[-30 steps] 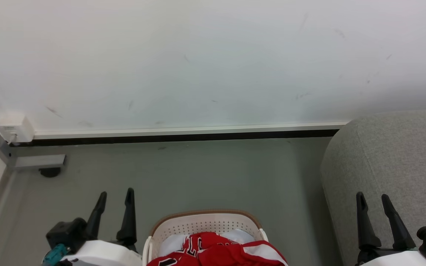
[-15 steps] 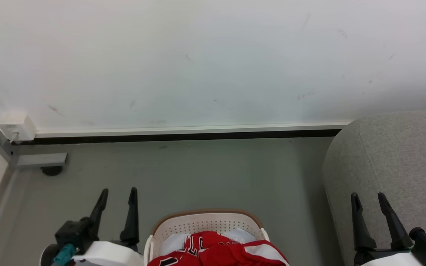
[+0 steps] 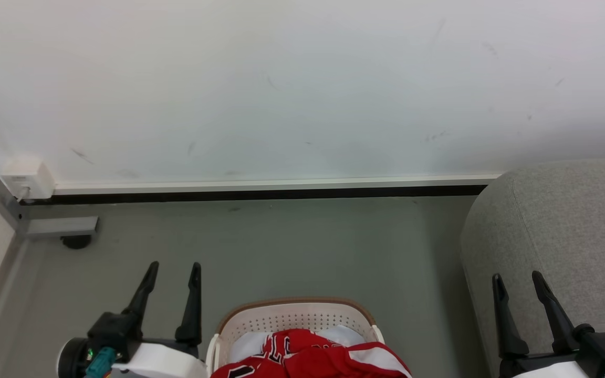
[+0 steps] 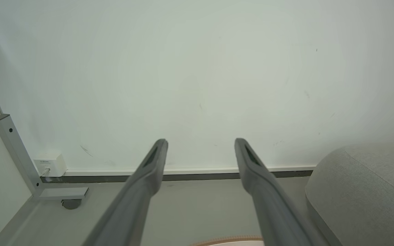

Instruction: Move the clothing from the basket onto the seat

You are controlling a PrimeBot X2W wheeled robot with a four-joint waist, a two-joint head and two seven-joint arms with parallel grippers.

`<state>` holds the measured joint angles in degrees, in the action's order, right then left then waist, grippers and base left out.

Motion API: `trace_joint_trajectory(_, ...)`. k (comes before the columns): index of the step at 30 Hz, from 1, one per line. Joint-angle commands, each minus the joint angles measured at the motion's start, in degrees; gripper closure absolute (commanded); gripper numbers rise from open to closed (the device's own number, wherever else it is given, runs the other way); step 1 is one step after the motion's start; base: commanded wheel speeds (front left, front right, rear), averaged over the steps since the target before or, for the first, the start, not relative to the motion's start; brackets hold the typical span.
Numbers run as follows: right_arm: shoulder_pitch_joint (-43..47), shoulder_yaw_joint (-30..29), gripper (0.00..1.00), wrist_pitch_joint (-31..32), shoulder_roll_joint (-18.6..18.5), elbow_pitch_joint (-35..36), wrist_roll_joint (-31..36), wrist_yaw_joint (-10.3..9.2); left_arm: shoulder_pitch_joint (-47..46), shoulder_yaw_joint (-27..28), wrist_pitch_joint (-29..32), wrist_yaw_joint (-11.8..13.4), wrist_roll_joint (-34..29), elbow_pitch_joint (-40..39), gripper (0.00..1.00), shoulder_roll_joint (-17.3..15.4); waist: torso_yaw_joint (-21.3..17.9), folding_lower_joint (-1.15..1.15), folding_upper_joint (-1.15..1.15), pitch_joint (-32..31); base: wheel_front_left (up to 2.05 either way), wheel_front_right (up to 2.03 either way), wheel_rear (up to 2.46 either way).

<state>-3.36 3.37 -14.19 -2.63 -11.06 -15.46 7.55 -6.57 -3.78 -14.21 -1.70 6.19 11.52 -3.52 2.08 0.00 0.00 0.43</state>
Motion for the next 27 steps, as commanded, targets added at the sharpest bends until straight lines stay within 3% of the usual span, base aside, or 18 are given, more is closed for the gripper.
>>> trace_joint_trajectory(1,-0.2,0.1,0.0,-0.5,-0.4,0.3,1.2,-0.11,-0.6,0.2,-0.4,-0.1,-1.7,-0.2,0.0,0.0,0.0,0.0,0.0,0.0,0.0,0.0,0.0)
trace_joint_trajectory(27,-0.3,0.3,0.0,-1.0,-0.4,0.3,2.0,-0.12,-0.8,1.4,-1.0,-1.7,-2.0,1.4,0.0,0.5,0.1,0.0,0.0,-0.2,0.0,0.0,0.0)
